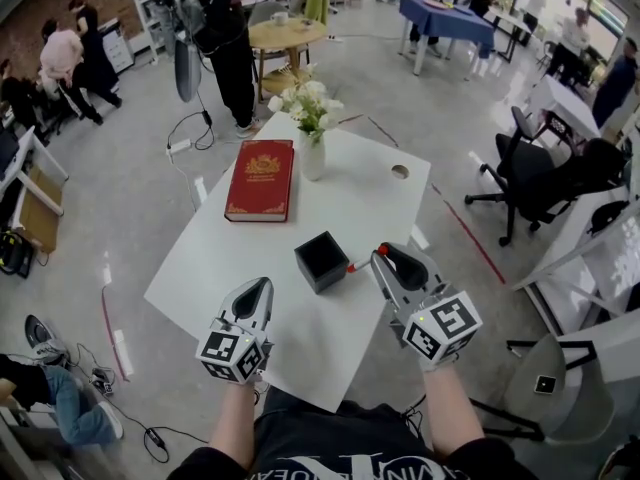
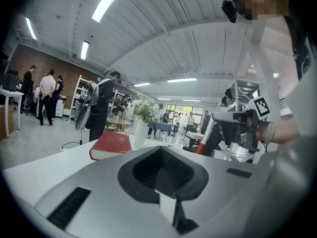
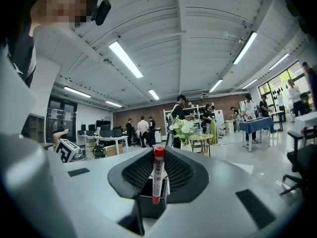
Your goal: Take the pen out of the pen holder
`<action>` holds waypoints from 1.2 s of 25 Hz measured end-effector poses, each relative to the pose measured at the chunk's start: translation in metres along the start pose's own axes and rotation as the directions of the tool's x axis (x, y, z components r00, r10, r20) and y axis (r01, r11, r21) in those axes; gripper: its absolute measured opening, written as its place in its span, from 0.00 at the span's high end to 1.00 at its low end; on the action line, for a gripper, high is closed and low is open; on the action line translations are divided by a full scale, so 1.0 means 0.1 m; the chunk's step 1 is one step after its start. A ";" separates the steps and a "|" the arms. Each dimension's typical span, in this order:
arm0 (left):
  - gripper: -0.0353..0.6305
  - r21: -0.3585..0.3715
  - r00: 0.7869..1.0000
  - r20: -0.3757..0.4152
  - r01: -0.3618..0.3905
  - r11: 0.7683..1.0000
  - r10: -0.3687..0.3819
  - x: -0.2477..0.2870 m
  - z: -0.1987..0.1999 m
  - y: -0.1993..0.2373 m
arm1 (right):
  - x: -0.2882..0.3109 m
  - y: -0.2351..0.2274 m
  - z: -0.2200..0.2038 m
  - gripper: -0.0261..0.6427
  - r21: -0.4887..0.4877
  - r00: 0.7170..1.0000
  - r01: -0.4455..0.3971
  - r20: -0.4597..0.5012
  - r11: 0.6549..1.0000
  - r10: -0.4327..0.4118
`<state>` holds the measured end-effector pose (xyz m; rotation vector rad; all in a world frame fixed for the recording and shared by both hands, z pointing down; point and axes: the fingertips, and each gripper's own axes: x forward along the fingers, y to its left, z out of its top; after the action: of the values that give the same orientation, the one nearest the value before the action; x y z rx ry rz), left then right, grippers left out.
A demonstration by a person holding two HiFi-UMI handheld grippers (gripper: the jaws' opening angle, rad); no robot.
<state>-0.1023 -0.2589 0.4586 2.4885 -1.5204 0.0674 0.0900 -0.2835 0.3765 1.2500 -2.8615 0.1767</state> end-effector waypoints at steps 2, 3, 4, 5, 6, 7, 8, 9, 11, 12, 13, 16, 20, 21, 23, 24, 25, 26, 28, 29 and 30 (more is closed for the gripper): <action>0.94 0.003 1.000 0.009 -0.003 1.000 0.003 -0.01 0.03 -0.01 | -0.04 0.00 -0.02 0.85 -0.001 1.000 0.004 -0.006 1.000 -0.004; 0.94 0.005 1.000 0.014 -0.004 1.000 0.004 -0.02 0.05 -0.02 | -0.06 0.00 -0.02 0.85 -0.003 1.000 0.006 -0.009 1.000 -0.006; 0.94 0.006 1.000 0.017 -0.006 1.000 0.006 -0.03 0.07 -0.03 | -0.08 -0.01 -0.03 0.85 -0.006 1.000 0.007 -0.013 1.000 -0.007; 0.94 0.007 1.000 0.020 -0.007 1.000 0.006 -0.03 0.08 -0.03 | -0.09 -0.01 -0.05 0.85 -0.008 1.000 0.008 -0.017 1.000 -0.008; 0.94 0.008 1.000 0.021 -0.007 1.000 0.007 -0.03 0.08 -0.04 | -0.11 -0.01 -0.07 0.85 -0.010 1.000 0.010 -0.022 1.000 -0.010; 0.94 0.008 1.000 0.023 -0.007 1.000 0.007 -0.04 0.08 -0.05 | -0.12 -0.01 -0.09 0.85 -0.011 1.000 0.010 -0.028 1.000 -0.011; 0.94 0.009 1.000 0.024 -0.008 1.000 0.008 -0.04 0.08 -0.06 | -0.13 -0.01 -0.11 0.85 -0.010 0.999 0.011 -0.033 1.000 -0.012; 0.94 0.009 1.000 0.024 -0.009 1.000 0.009 -0.05 0.08 -0.06 | -0.14 -0.02 -0.13 0.85 -0.009 0.999 0.013 -0.037 1.000 -0.013; 0.94 0.010 1.000 0.026 -0.012 1.000 0.012 -0.06 0.08 -0.07 | -0.16 -0.02 -0.17 0.85 -0.006 0.999 0.015 -0.045 1.000 -0.015; 0.94 0.010 1.000 0.028 -0.014 1.000 0.014 -0.06 0.08 -0.07 | -0.17 -0.02 -0.19 0.85 -0.003 0.999 0.016 -0.049 1.000 -0.016; 0.94 0.008 0.999 0.029 -0.017 1.000 0.017 -0.07 0.08 -0.07 | -0.18 -0.02 -0.21 0.85 -0.001 0.998 0.017 -0.053 1.000 -0.017; 0.94 0.005 0.999 0.032 -0.025 1.000 0.024 -0.09 0.08 -0.07 | -0.21 -0.03 -0.27 0.85 0.006 0.998 0.020 -0.061 1.000 -0.019; 0.94 0.008 0.999 0.035 -0.030 1.000 0.030 -0.10 0.09 -0.08 | -0.24 -0.04 -0.33 0.85 0.015 0.997 0.022 -0.070 1.000 -0.021; 0.94 0.009 0.999 0.037 -0.032 0.999 0.031 -0.11 0.10 -0.09 | -0.25 -0.04 -0.34 0.85 0.015 0.997 0.021 -0.072 1.000 -0.020; 0.94 0.009 0.999 0.040 -0.036 0.999 0.036 -0.12 0.10 -0.10 | -0.27 -0.04 -0.37 0.85 0.013 0.997 0.020 -0.076 1.000 -0.019; 0.94 0.008 0.998 0.041 -0.038 0.999 0.038 -0.13 0.10 -0.10 | -0.27 -0.04 -0.38 0.85 0.011 0.997 0.020 -0.078 1.000 -0.019; 0.94 0.007 0.998 0.042 -0.040 0.999 0.040 -0.13 0.10 -0.10 | -0.28 -0.04 -0.39 0.85 0.010 0.997 0.021 -0.080 1.000 -0.020; 0.94 0.007 0.998 0.043 -0.042 0.999 0.041 -0.14 0.10 -0.10 | -0.28 -0.04 -0.40 0.85 0.010 0.997 0.021 -0.081 1.000 -0.021; 0.94 0.004 0.998 0.042 -0.045 0.999 0.045 -0.14 0.08 -0.10 | -0.29 -0.04 -0.43 0.85 0.012 0.996 0.023 -0.084 1.000 -0.022; 0.94 0.001 0.998 0.041 -0.047 0.999 0.047 -0.15 0.07 -0.10 | -0.30 -0.05 -0.44 0.85 0.013 0.996 0.024 -0.087 1.000 -0.023; 0.94 -0.001 0.998 0.040 -0.049 0.999 0.049 -0.15 0.06 -0.10 | -0.31 -0.05 -0.46 0.85 0.013 0.996 0.025 -0.089 1.000 -0.024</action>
<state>-0.1011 -0.2423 0.4489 2.4673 -1.5979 0.0256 0.1133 -0.2590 0.4208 1.2457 -2.7734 0.2461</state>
